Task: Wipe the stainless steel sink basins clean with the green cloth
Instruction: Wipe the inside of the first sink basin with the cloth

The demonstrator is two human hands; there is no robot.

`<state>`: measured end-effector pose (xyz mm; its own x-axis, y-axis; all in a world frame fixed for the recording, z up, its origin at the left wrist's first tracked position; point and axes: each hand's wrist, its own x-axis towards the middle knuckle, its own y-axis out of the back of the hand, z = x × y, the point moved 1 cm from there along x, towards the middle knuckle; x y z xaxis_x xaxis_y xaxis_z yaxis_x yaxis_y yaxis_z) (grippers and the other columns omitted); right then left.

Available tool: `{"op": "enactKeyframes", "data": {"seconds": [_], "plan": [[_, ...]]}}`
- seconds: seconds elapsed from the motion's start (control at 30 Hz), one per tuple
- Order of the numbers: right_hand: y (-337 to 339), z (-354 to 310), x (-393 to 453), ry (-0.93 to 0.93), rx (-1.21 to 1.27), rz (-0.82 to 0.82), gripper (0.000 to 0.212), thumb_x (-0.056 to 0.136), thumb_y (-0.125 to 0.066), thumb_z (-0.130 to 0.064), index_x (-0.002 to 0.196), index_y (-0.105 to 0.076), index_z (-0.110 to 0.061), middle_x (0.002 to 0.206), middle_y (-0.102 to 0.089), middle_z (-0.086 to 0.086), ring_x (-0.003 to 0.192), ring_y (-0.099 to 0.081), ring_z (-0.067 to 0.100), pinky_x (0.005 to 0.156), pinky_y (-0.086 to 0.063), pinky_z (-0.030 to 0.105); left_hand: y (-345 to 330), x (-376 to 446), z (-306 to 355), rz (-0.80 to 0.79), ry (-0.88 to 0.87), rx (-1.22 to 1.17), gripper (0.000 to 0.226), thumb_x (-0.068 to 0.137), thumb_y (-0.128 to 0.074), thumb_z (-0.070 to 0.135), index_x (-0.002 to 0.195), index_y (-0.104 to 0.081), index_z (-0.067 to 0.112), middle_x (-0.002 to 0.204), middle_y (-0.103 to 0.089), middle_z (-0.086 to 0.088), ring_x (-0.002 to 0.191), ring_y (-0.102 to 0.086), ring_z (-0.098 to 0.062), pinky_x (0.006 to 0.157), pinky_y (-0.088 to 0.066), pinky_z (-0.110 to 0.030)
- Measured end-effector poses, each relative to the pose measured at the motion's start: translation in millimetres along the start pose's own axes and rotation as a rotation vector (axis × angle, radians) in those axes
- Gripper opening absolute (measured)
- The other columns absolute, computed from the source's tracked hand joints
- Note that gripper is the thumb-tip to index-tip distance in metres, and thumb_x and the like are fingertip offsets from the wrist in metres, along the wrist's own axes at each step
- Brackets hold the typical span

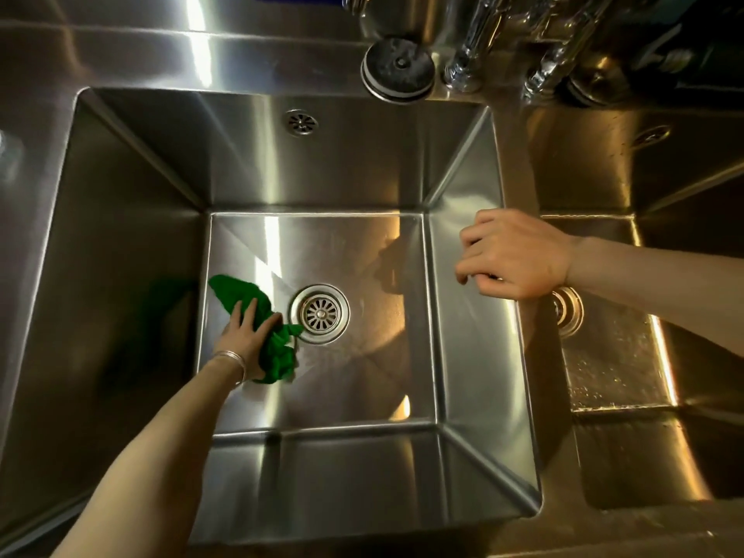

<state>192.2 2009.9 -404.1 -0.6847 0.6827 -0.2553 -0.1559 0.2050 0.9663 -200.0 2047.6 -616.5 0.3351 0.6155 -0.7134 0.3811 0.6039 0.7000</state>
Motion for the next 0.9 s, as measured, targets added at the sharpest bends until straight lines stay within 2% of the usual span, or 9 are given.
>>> {"op": "enactKeyframes", "data": {"seconds": [0.1, 0.23, 0.3, 0.33, 0.43, 0.5, 0.73, 0.9], "plan": [[3, -2, 0, -0.013, 0.006, -0.014, 0.043, 0.086, -0.025, -0.035, 0.077, -0.066, -0.026, 0.069, -0.066, -0.007, 0.070, -0.053, 0.014, 0.072, -0.037, 0.031, -10, -20, 9, -0.065, 0.019, 0.058, 0.106, 0.072, -0.069, 0.049, 0.148, 0.002, 0.029, 0.154, 0.012, -0.019, 0.139, 0.008, -0.045, 0.110, -0.026, -0.051], [4, -4, 0, -0.026, 0.006, -0.001, 0.043, 0.085, -0.025, -0.035, 0.075, -0.066, -0.027, 0.066, -0.064, -0.006, 0.068, -0.054, 0.013, 0.071, -0.032, 0.029, -25, -30, 33, -0.095, -0.277, 0.283, 0.111, 0.075, -0.071, 0.041, 0.147, 0.012, 0.024, 0.152, 0.018, -0.021, 0.137, 0.014, -0.048, 0.109, -0.026, -0.053], [2, -3, 0, -0.027, -0.007, -0.001, 0.043, 0.086, -0.024, -0.036, 0.077, -0.066, -0.027, 0.067, -0.064, -0.007, 0.069, -0.054, 0.013, 0.072, -0.028, 0.029, -21, -22, 24, -0.079, -0.348, 0.318, 0.114, 0.074, -0.072, 0.034, 0.146, 0.015, 0.025, 0.153, 0.016, -0.019, 0.139, 0.013, -0.044, 0.110, -0.027, -0.051], [1, -3, 0, -0.027, -0.006, -0.007, 0.043, 0.086, -0.024, -0.036, 0.078, -0.066, -0.027, 0.068, -0.064, -0.007, 0.070, -0.054, 0.013, 0.072, -0.028, 0.030, -16, -16, 18, -0.052, -0.308, 0.280, 0.114, 0.073, -0.073, 0.032, 0.146, 0.014, 0.027, 0.154, 0.014, -0.017, 0.140, 0.010, -0.043, 0.110, -0.029, -0.049], [1, -2, 2, -0.020, 0.001, -0.011, 0.040, 0.084, -0.027, -0.034, 0.077, -0.066, -0.026, 0.066, -0.064, -0.007, 0.070, -0.055, 0.015, 0.071, -0.028, 0.029, 1, 4, 9, 0.034, -0.031, 0.042, 0.113, 0.070, -0.072, 0.038, 0.147, 0.010, 0.030, 0.154, 0.007, -0.018, 0.140, 0.004, -0.043, 0.110, -0.029, -0.049], [2, -1, 2, -0.016, -0.002, -0.001, 0.036, 0.083, -0.031, -0.033, 0.074, -0.065, -0.026, 0.064, -0.063, -0.007, 0.067, -0.054, 0.015, 0.070, -0.027, 0.029, 16, 17, 10, 0.031, 0.027, -0.006, 0.113, 0.069, -0.073, 0.040, 0.147, 0.010, 0.032, 0.154, 0.005, -0.018, 0.140, 0.003, -0.045, 0.109, -0.030, -0.050], [1, -3, 3, -0.035, 0.028, -0.017, 0.032, 0.082, -0.033, -0.031, 0.074, -0.063, -0.026, 0.066, -0.065, -0.010, 0.068, -0.053, 0.014, 0.070, -0.037, 0.031, 75, 74, 40, 0.152, -0.094, -0.013, 0.110, 0.070, -0.073, 0.037, 0.147, 0.004, 0.032, 0.153, -0.005, -0.016, 0.140, -0.005, -0.043, 0.105, -0.034, -0.048], [-4, -3, 1, -0.038, 0.048, -0.001, 0.032, 0.083, -0.034, -0.032, 0.074, -0.064, -0.025, 0.066, -0.065, -0.009, 0.068, -0.052, 0.014, 0.071, -0.033, 0.030, 112, 116, 97, 0.180, -0.170, -0.038, 0.113, 0.067, -0.076, 0.039, 0.148, 0.002, 0.028, 0.155, -0.003, -0.014, 0.140, -0.005, -0.041, 0.107, -0.033, -0.050]]}}
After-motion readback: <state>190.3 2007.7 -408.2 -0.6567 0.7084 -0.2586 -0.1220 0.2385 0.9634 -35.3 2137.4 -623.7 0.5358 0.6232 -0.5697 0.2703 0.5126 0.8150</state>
